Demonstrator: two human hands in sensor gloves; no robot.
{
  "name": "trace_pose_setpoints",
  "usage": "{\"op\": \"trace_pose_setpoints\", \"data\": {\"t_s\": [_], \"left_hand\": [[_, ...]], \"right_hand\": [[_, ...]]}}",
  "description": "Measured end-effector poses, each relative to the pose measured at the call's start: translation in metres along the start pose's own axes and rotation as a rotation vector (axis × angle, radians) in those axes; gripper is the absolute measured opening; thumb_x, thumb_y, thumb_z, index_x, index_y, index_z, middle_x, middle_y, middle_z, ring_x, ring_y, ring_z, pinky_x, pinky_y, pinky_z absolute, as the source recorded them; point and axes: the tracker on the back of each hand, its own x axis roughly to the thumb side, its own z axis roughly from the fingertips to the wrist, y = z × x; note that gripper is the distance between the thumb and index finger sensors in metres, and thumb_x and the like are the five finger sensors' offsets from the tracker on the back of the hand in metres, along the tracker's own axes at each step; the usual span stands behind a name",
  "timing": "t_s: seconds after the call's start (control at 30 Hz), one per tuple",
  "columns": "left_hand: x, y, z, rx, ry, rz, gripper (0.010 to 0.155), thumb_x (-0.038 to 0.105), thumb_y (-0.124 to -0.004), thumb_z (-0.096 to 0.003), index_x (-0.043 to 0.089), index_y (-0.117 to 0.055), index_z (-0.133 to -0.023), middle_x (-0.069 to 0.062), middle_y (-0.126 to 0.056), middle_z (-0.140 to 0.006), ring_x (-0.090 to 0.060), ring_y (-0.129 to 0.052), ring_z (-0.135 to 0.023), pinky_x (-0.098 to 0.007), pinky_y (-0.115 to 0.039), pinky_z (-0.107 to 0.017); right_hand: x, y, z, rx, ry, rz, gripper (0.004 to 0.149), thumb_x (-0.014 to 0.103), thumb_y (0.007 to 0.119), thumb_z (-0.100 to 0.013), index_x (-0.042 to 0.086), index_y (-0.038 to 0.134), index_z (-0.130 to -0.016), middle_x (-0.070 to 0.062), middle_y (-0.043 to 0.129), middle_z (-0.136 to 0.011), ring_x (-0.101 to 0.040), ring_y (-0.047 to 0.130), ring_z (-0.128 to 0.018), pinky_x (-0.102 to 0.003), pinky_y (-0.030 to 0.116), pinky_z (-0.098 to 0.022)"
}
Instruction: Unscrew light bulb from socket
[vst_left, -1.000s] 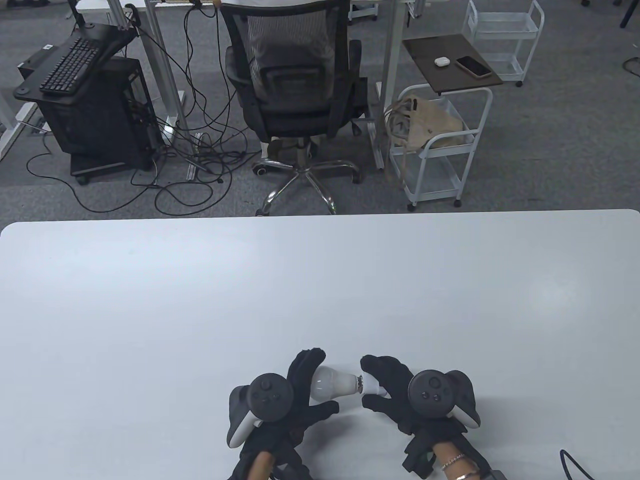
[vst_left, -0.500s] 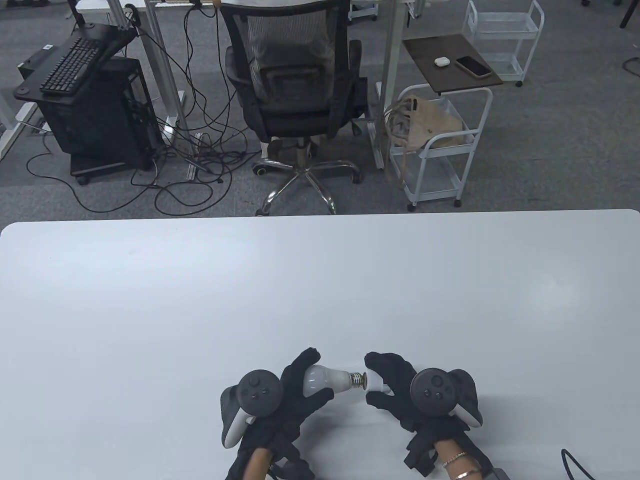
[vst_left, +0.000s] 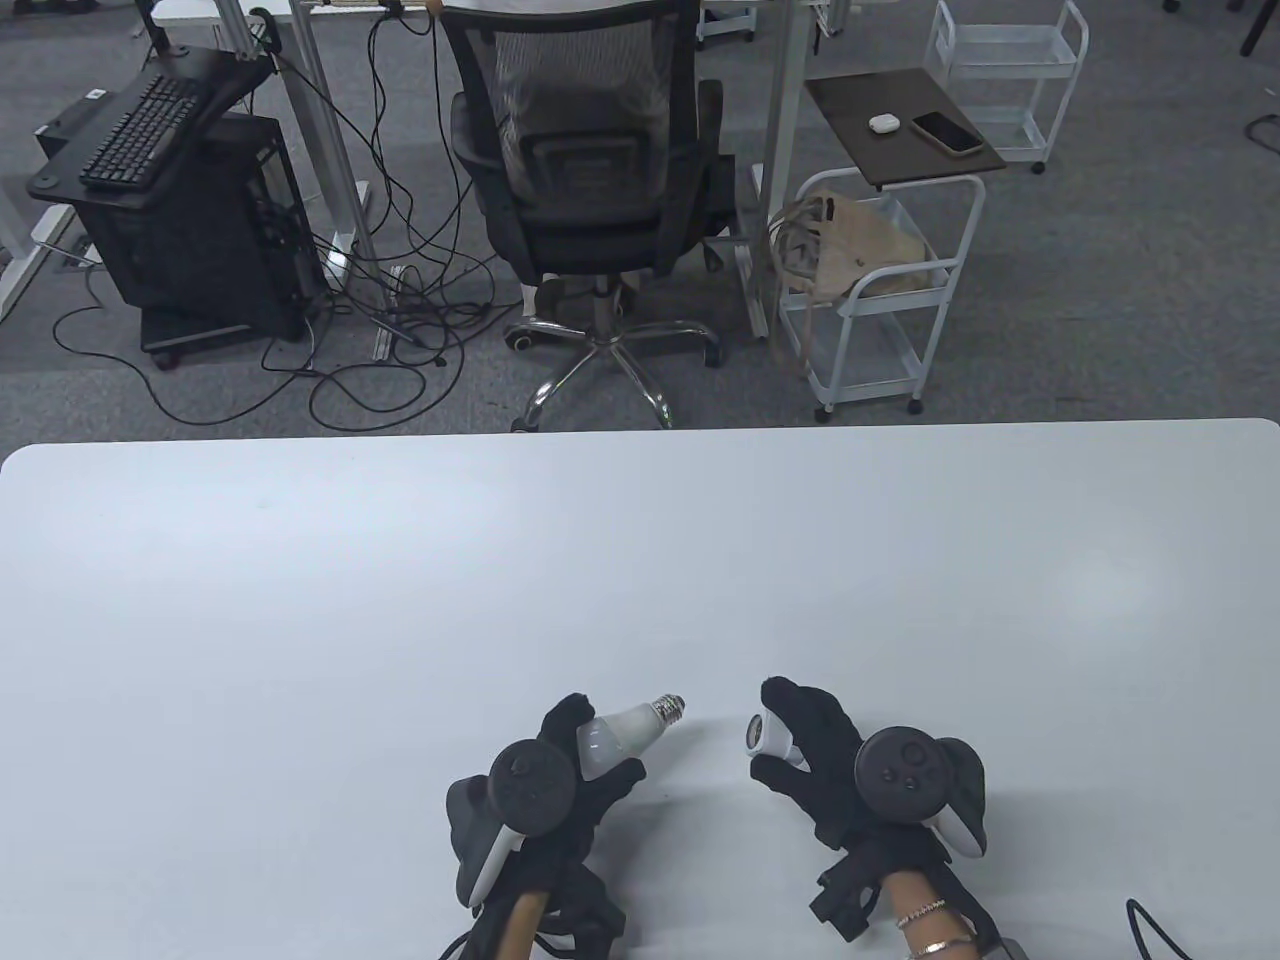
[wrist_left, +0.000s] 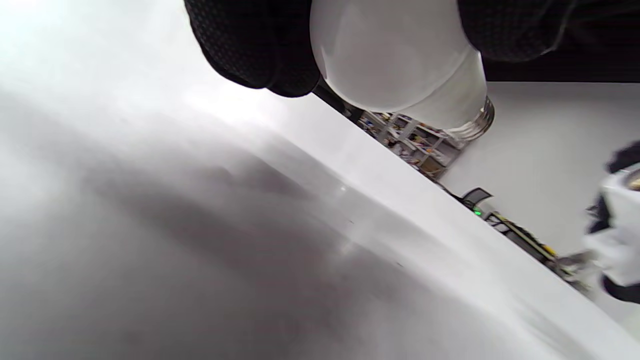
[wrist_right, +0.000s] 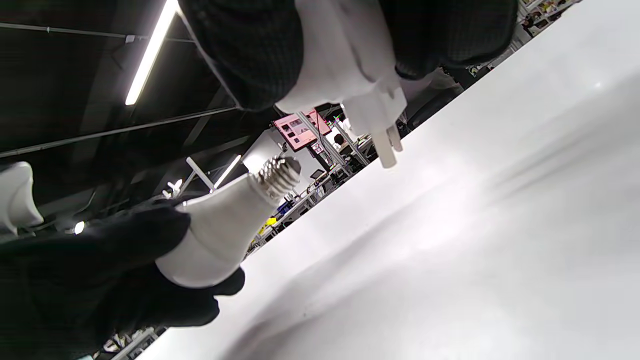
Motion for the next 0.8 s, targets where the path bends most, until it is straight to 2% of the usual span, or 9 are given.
{"op": "trace_pose_setpoints", "data": {"t_s": [0.13,0.47,0.8], "left_hand": [[-0.006,0.008,-0.008,-0.007,0.091,-0.077,0.082,0.055,-0.078,-0.0558,0.017,-0.032,-0.112,-0.019,-0.064,-0.115,-0.034,-0.079,-0.099,-0.043,-0.074,-0.074],[-0.021,0.037,-0.034,0.076,0.324,-0.185,0.08,0.057,-0.076,-0.0561,0.013,-0.037,-0.11,-0.02,-0.066,-0.113,-0.036,-0.081,-0.097,-0.044,-0.075,-0.073],[-0.034,0.039,-0.052,0.076,0.441,-0.23,0.078,0.058,-0.075,-0.0566,0.013,-0.041,-0.11,-0.021,-0.07,-0.112,-0.036,-0.084,-0.095,-0.044,-0.076,-0.071]], "right_hand": [[-0.003,-0.003,0.0,-0.008,0.008,-0.032,0.073,0.033,0.085,-0.053,0.011,0.048,-0.111,-0.02,0.055,-0.109,-0.042,0.071,-0.092,-0.05,0.068,-0.07],[-0.003,-0.002,-0.002,0.006,0.012,-0.031,0.072,0.033,0.085,-0.052,0.013,0.047,-0.11,-0.02,0.055,-0.11,-0.042,0.072,-0.093,-0.049,0.068,-0.071],[-0.003,-0.001,-0.003,0.012,0.017,-0.036,0.072,0.034,0.085,-0.053,0.013,0.047,-0.11,-0.019,0.055,-0.11,-0.041,0.072,-0.093,-0.049,0.068,-0.071]]}}
